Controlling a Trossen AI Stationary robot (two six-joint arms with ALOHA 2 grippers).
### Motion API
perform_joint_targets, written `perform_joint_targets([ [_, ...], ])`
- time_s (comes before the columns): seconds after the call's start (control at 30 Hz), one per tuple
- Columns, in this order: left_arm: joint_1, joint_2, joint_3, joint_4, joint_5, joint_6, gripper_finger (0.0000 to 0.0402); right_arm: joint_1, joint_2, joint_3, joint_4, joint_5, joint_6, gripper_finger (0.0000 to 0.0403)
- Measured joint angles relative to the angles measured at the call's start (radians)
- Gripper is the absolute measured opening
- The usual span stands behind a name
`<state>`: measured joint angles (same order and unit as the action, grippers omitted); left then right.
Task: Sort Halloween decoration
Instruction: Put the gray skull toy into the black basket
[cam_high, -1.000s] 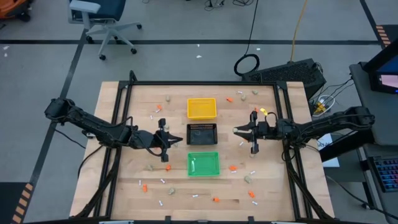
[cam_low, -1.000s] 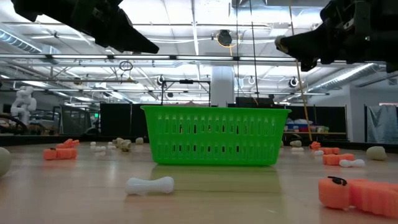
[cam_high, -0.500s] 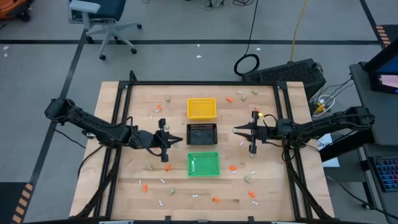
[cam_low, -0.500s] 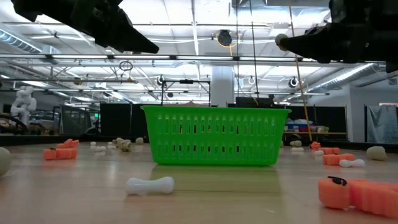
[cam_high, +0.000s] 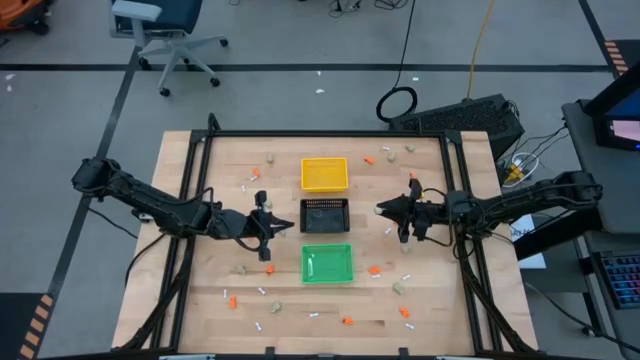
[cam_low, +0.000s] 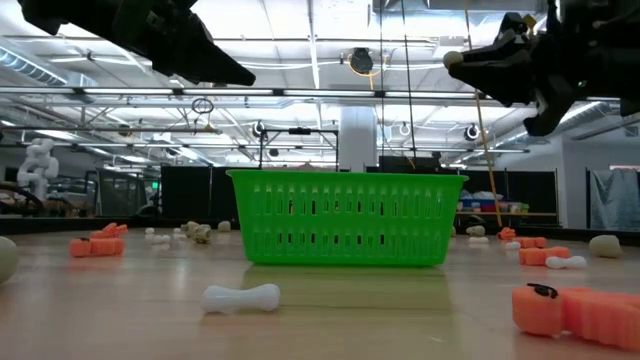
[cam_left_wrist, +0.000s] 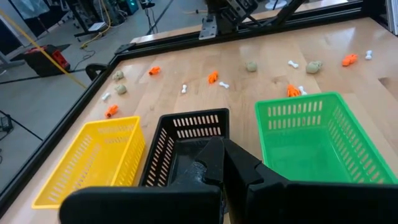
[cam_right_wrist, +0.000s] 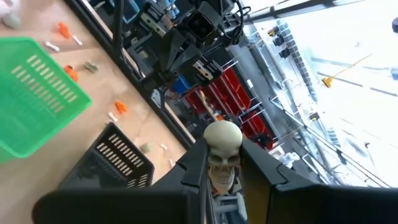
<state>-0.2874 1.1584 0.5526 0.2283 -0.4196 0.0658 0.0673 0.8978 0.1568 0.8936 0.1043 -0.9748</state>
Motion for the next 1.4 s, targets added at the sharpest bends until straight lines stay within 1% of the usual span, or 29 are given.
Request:
perform_joint_targets([
  [0.67, 0.0, 0.0, 0.0, 0.0, -0.006, 0.001, 0.0, 0.0, 0.0, 0.0, 0.0, 0.0, -0.006, 0.0049],
  [0.97, 0.0, 0.0, 0.0, 0.0, -0.008, 0.0, 0.0, 0.0, 0.0, 0.0, 0.0, 0.0, 0.028, 0.0049],
  [1.3, 0.0, 0.0, 0.0, 0.0, -0.008, 0.0, 0.0, 0.0, 0.0, 0.0, 0.001, -0.001, 0.105, 0.0049],
  [1.4, 0.0, 0.0, 0.0, 0.0, -0.007, 0.0, 0.0, 0.0, 0.0, 0.0, 0.017, -0.003, 0.167, 0.0049],
])
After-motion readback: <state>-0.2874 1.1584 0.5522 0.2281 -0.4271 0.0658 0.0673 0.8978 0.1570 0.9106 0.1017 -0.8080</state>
